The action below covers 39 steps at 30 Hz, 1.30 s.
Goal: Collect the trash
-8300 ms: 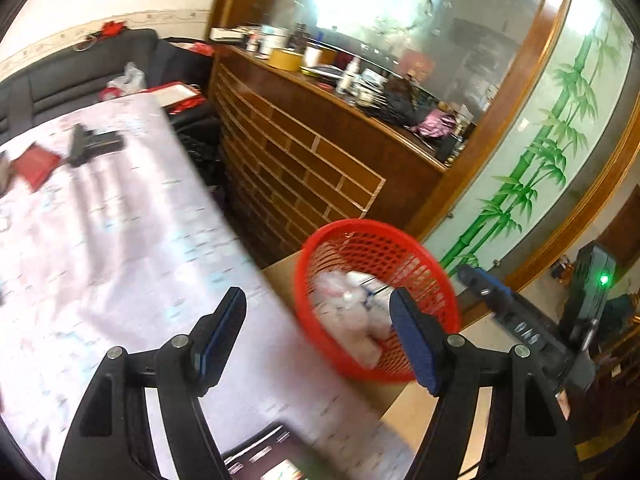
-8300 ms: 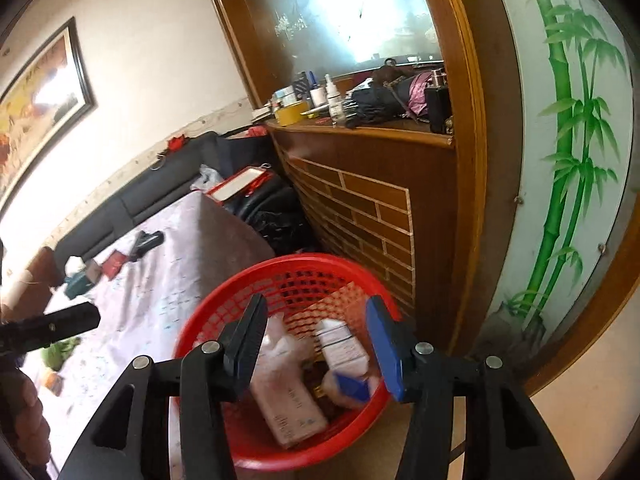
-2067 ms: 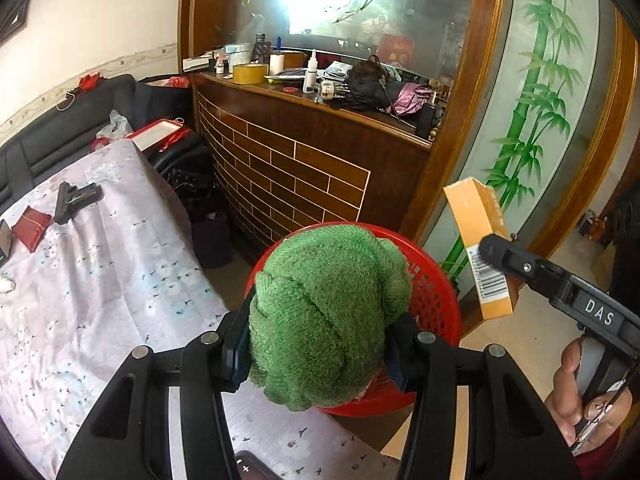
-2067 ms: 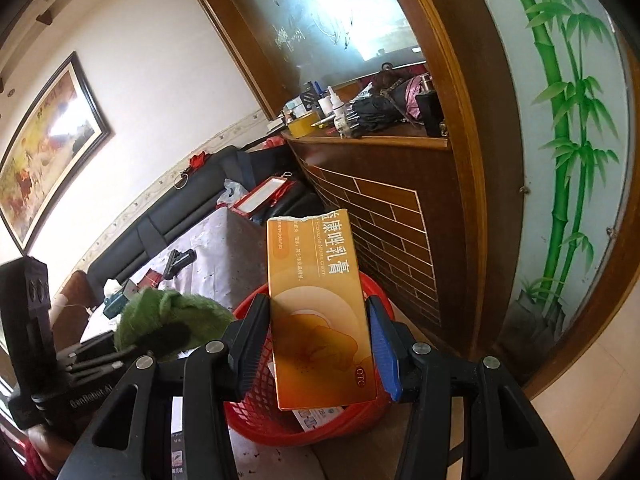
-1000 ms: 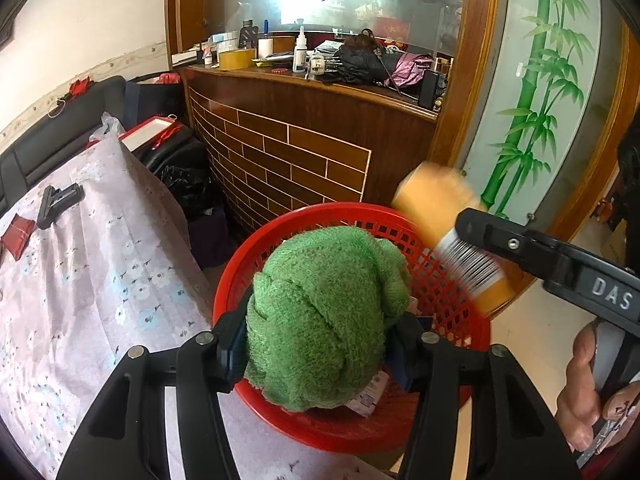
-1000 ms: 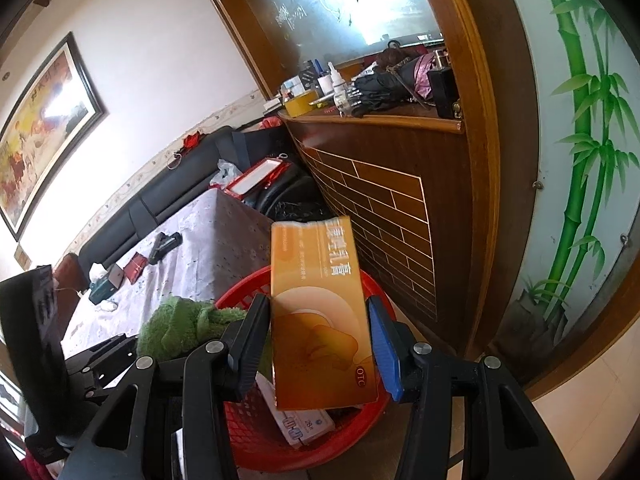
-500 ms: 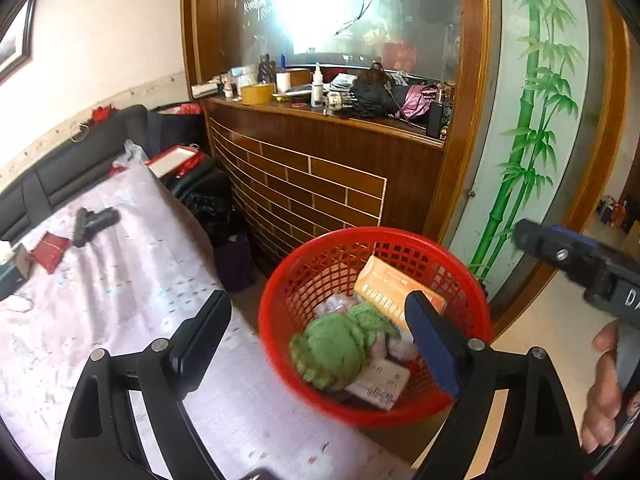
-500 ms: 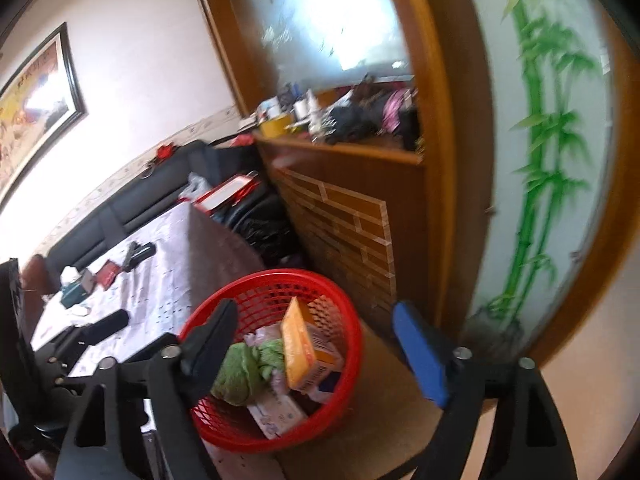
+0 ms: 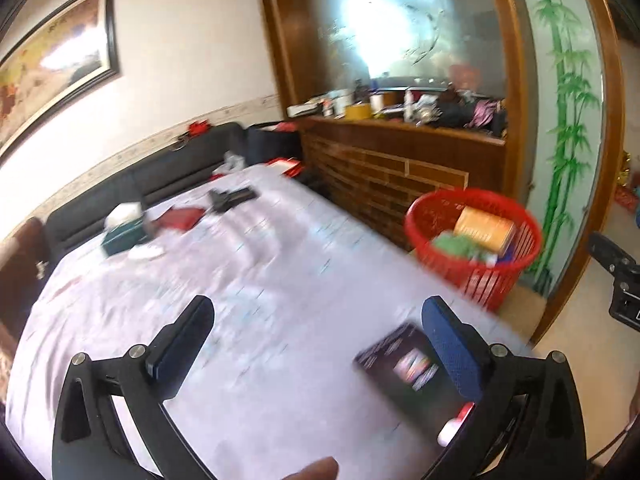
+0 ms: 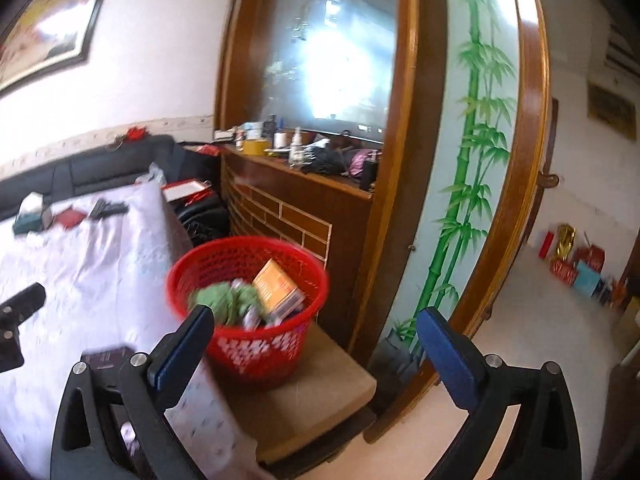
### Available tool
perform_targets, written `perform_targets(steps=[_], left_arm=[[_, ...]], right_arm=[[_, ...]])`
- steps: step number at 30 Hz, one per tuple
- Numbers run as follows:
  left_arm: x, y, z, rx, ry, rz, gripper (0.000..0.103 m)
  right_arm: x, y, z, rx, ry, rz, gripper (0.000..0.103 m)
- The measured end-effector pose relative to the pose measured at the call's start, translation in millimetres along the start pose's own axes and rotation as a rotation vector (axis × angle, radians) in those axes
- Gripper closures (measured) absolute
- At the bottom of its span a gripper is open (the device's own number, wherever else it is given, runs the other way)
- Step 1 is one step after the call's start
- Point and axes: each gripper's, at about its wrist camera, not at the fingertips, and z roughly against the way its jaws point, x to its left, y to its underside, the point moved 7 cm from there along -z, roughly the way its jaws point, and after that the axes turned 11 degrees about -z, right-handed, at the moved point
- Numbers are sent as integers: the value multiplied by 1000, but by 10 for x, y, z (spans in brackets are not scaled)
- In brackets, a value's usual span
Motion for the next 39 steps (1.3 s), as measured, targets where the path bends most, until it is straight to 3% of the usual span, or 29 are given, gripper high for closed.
perform_targets(steps=[4, 10, 19, 39], left_arm=[[125, 338, 73, 58, -74, 40, 0], [220, 559, 275, 66, -185, 55, 0], [106, 660, 311, 59, -172, 10, 0], [91, 713, 221, 82, -145, 32, 0]], right_arm=[[181, 213, 78, 44, -44, 37, 0], [351, 295, 232, 23, -75, 77, 0], [423, 348, 244, 29, -80, 81, 0], [361, 369, 164, 36, -65, 82, 0]])
